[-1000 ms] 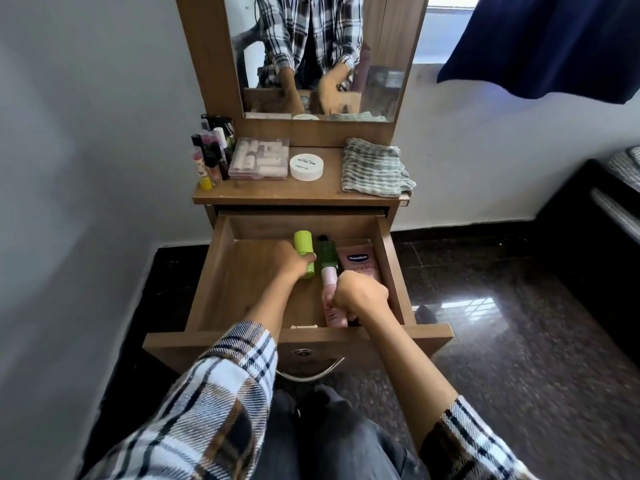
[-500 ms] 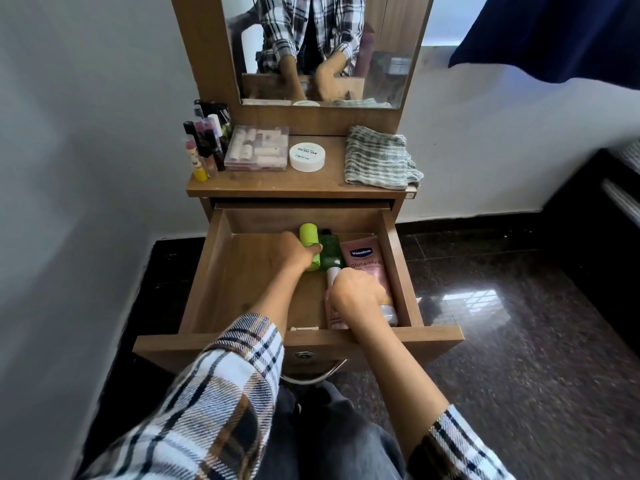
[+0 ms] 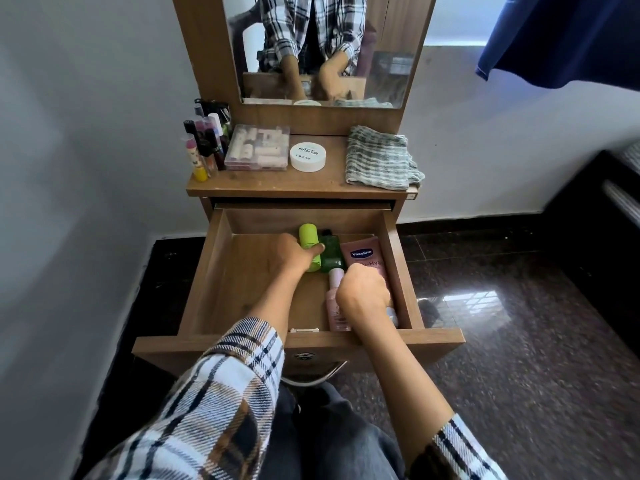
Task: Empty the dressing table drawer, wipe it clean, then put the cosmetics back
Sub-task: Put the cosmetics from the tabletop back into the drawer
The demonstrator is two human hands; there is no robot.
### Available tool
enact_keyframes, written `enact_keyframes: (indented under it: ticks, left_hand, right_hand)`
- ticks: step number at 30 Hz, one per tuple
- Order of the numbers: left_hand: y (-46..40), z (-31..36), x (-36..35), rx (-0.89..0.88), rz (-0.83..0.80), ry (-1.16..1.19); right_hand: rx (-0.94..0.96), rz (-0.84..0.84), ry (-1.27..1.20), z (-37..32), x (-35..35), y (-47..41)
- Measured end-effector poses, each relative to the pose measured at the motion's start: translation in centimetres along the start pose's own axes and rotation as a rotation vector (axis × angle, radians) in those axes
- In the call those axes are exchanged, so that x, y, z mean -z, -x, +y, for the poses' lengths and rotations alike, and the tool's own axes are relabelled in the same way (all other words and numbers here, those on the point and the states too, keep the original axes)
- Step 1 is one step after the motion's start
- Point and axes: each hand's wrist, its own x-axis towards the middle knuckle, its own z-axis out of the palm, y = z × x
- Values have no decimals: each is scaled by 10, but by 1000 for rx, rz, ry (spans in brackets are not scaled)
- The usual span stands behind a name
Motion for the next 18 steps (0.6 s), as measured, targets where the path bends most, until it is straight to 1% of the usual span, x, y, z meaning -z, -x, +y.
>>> enact_keyframes:
  ticks: [3, 7, 10, 13, 15, 18]
  left_hand:
    - [12, 5, 11, 5, 38, 79]
    - [36, 16, 31, -86, 99, 133]
    - [55, 25, 50, -182, 166, 121]
    - [65, 37, 68, -260, 256, 97]
    - [67, 45, 79, -284, 334, 106]
    - [57, 53, 92, -277, 422, 164]
  right_hand:
    - [29, 3, -7, 0, 12, 5]
    - [97, 57, -39, -3, 34, 16]
    - [169, 91, -164, -9, 50, 21]
    - [301, 67, -313, -18, 66, 25]
    - [374, 78, -381, -26, 75, 23]
    - [419, 139, -445, -40, 81, 7]
